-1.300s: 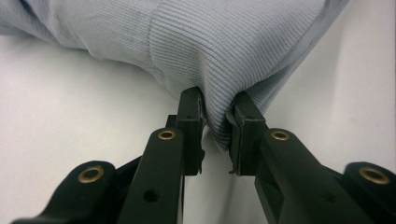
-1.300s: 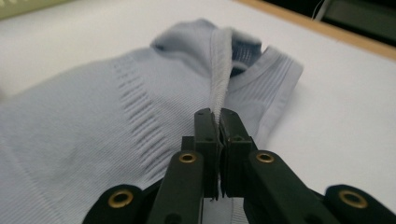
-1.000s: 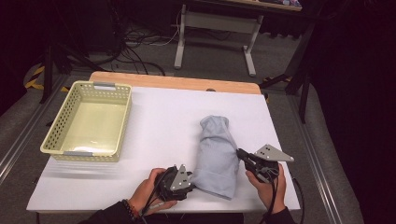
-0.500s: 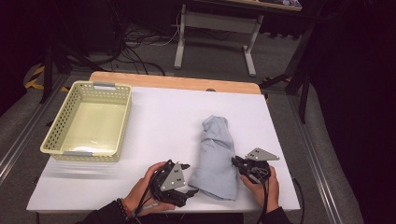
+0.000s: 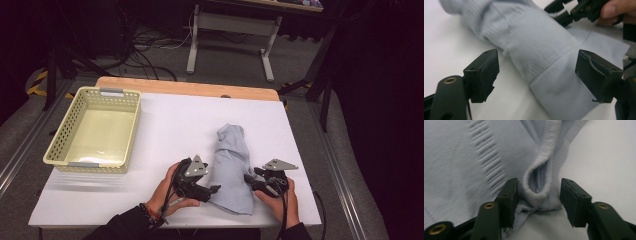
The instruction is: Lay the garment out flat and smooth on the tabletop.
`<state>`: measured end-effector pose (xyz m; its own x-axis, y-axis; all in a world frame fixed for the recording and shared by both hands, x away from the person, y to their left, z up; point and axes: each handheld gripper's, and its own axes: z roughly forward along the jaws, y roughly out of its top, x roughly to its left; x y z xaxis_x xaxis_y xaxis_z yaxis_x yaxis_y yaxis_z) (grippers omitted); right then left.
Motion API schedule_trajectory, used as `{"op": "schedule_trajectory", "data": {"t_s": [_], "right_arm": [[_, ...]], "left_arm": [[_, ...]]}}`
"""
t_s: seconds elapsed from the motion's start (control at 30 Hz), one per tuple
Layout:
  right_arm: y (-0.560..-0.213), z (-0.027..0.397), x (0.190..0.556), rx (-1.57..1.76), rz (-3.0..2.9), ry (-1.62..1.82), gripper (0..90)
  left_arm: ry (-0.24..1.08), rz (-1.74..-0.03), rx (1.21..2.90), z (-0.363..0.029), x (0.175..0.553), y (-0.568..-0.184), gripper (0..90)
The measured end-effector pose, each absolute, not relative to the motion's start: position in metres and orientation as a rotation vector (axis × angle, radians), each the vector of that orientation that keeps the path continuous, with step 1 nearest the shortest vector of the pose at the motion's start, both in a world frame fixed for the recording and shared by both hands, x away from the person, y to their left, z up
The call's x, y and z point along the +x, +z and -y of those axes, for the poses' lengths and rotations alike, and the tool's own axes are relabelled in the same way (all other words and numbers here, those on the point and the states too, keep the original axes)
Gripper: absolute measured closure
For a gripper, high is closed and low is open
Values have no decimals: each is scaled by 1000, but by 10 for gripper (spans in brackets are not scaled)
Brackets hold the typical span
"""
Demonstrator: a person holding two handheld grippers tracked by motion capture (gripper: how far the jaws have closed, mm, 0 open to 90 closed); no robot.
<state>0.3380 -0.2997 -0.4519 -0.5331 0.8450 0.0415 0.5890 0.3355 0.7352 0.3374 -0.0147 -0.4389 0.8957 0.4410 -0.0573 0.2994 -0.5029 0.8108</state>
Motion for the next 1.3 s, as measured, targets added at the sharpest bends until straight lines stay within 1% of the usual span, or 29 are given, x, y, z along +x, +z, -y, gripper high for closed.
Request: {"op": "schedule_trajectory", "data": {"t_s": [0.07, 0.13, 0.17, 0.23, 0.3, 0.37, 0.4, 0.43, 0.53, 0.6, 0.7, 0.8, 0.93, 1.1, 1.13, 1.23, 1.3], "right_arm": [[-455, 302, 341, 1313, -2260, 1063, 474], [-455, 303, 343, 1306, -2279, 1072, 488], [-454, 303, 343, 1310, -2288, 1070, 494], [-454, 303, 345, 1308, -2298, 1081, 539], [-454, 303, 346, 1309, -2312, 1101, 592], [-455, 303, 347, 1310, -2320, 1123, 638], [-455, 303, 348, 1306, -2322, 1125, 654], [-455, 302, 348, 1304, -2325, 1124, 669], [-454, 300, 348, 1289, -2319, 1127, 712], [-454, 297, 348, 1260, -2308, 1114, 737], [-453, 292, 351, 1207, -2287, 1110, 763], [-453, 284, 359, 1184, -2271, 1129, 770], [-450, 265, 371, 1111, -2259, 1132, 775], [-447, 238, 387, 1028, -2256, 1122, 759], [-448, 234, 389, 1020, -2245, 1116, 738], [-446, 229, 388, 997, -2218, 1091, 588], [-442, 234, 384, 1000, -2193, 1102, 539]], "left_arm": [[173, -525, 2157, 20, 340, -445, 187], [173, -549, 2187, 23, 342, -450, 182], [150, -562, 2192, 23, 344, -452, 178], [121, -608, 2209, 24, 348, -458, 179], [54, -630, 2211, 24, 351, -464, 194], [39, -607, 2219, 24, 351, -463, 251], [33, -600, 2221, 25, 350, -463, 321], [34, -595, 2227, 25, 350, -463, 342], [-8, -581, 2233, 24, 351, -461, 467], [-1, -562, 2237, 24, 350, -460, 536], [66, -545, 2249, 21, 349, -455, 599], [162, -570, 2232, 12, 349, -450, 633], [201, -615, 2213, -10, 355, -448, 637], [222, -682, 2187, -27, 353, -450, 606], [225, -685, 2189, -29, 353, -450, 592], [247, -683, 2183, -34, 347, -450, 563], [276, -675, 2183, -35, 342, -449, 536]]}}
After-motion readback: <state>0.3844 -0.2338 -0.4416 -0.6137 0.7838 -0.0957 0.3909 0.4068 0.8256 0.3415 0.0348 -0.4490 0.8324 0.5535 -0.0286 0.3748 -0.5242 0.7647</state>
